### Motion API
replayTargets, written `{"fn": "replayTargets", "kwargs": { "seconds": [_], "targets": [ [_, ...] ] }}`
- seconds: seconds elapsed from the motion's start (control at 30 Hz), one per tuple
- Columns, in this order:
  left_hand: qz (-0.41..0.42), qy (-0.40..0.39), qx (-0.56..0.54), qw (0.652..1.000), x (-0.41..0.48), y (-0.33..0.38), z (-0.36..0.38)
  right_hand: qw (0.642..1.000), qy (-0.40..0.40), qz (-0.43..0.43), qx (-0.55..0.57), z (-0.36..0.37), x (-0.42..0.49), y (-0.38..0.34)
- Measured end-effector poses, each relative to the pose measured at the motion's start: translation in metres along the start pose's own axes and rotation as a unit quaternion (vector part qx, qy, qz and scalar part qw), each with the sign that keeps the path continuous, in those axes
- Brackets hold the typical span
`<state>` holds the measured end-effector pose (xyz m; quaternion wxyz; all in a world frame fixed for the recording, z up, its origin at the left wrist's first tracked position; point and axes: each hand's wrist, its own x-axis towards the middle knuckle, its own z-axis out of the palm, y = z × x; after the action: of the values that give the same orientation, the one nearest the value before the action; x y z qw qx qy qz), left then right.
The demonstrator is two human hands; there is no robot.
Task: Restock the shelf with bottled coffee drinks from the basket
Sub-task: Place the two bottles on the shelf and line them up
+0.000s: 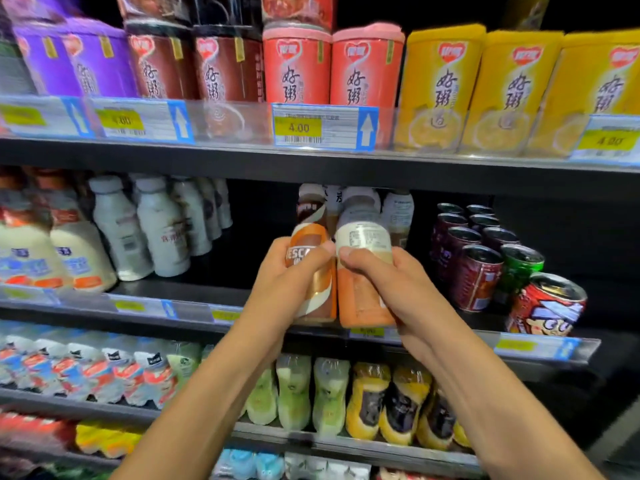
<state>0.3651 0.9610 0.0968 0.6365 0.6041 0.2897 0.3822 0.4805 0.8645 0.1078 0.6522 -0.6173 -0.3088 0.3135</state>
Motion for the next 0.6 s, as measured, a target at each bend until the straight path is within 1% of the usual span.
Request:
{"fn": "replayTargets", "kwargs": {
  "seconds": [0.1, 0.17, 0.2, 0.23, 0.3, 0.33, 0.4, 0.5, 0.6],
  "targets": [
    [0.001, 0.025, -0.008, 1.000, 0.041, 0.001, -0.003, 0.999, 0.022, 0.036, -0.023, 0.011, 0.040, -0.003],
    [-0.004, 0.037, -0.023, 0.999, 0.075, 0.001, -0.007, 0.999, 0.036, 0.012, -0.012, 0.019, 0.066, -0.006],
    [-0.007, 0.035, -0.022, 0.999, 0.090, 0.001, -0.008, 0.998, 0.051, -0.007, -0.026, 0.021, 0.079, -0.008],
    [-0.012, 0.030, -0.015, 0.999, 0.103, 0.000, -0.009, 0.997, 0.057, -0.023, -0.051, 0.024, 0.092, -0.008],
    [-0.021, 0.021, -0.011, 1.000, 0.127, -0.009, -0.010, 0.992, 0.041, -0.034, -0.113, 0.029, 0.114, -0.002],
    [-0.028, 0.024, -0.013, 0.999, 0.135, -0.015, -0.010, 0.989, 0.050, -0.040, -0.132, 0.031, 0.122, 0.003],
    [-0.032, 0.024, -0.006, 0.999, 0.149, -0.025, -0.010, 0.984, 0.089, -0.037, -0.148, 0.033, 0.135, 0.018],
    [-0.021, -0.002, 0.009, 1.000, 0.170, -0.041, -0.010, 0.978, 0.116, -0.040, -0.170, 0.035, 0.147, 0.030],
    [-0.014, -0.002, 0.032, 0.999, 0.177, -0.045, -0.008, 0.970, 0.146, -0.038, -0.189, 0.030, 0.157, 0.035]
  ]
}}
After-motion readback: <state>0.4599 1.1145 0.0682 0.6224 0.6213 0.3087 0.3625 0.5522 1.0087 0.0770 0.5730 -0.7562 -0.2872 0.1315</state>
